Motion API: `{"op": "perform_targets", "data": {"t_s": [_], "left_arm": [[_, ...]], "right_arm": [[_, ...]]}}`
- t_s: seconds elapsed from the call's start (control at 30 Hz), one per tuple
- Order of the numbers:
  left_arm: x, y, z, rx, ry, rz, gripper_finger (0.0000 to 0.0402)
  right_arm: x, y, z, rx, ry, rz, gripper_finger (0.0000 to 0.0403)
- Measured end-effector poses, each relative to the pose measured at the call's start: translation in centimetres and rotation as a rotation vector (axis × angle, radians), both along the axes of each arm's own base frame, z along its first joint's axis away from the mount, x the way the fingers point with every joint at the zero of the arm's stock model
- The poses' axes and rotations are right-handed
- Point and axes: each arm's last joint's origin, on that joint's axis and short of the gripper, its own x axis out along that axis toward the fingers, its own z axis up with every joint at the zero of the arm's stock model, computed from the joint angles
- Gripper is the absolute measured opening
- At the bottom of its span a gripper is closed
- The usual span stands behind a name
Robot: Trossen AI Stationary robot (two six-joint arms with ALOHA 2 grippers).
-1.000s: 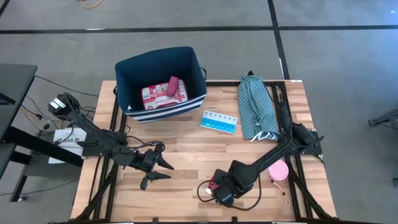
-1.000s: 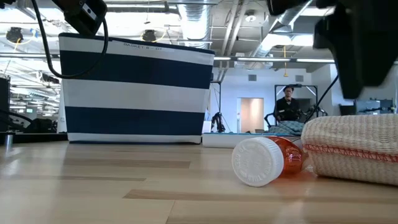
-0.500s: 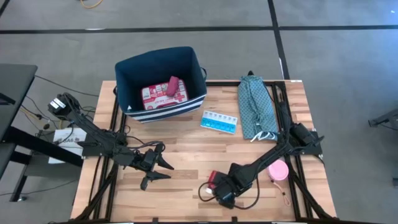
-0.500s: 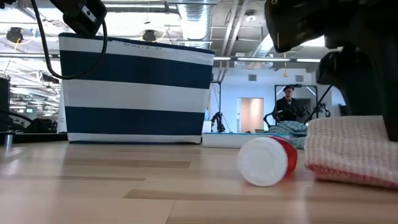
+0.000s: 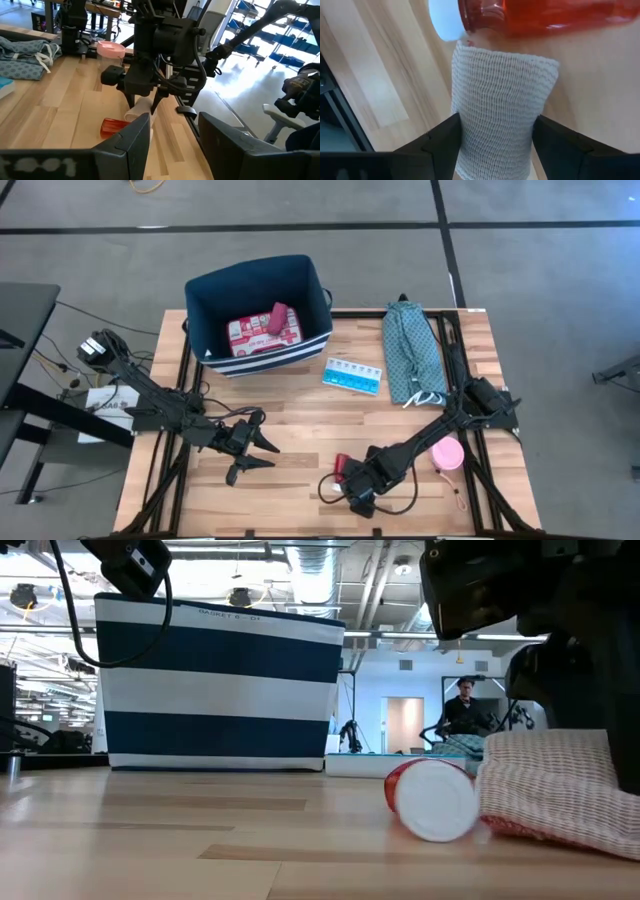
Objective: Pick & place medical supplies in basket/bin
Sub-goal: Put the light brown bandage into the blue bin
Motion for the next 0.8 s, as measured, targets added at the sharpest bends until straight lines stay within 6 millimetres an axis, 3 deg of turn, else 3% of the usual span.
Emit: {"op": "perform_targets", "data": {"t_s": [0.27, 0.53, 0.67, 0.8], "left_arm": [[0.0, 0.0, -0.1, 0.004, 0.006, 0.001, 0.0157], [0.0, 0.0, -0.1, 0.004, 0.006, 0.002, 0.0157], [0.0, 0.0, -0.1, 0.004, 0.006, 0.002, 0.0157], [0.0, 0.0, -0.1, 0.004, 0.005, 0.002, 0.0157]], "right_arm": [[0.0, 0.0, 0.0, 0.0, -0.003, -0.001, 0.0174], [0.5, -0.2, 0.2, 0.049, 0.006, -0.062, 0.0096], [1.2, 0.1, 1.3, 0.084, -0.025, -0.03, 0.0077], [2.4, 1.0, 3.8, 0.144, -0.102, 0.057, 0.0077]]}}
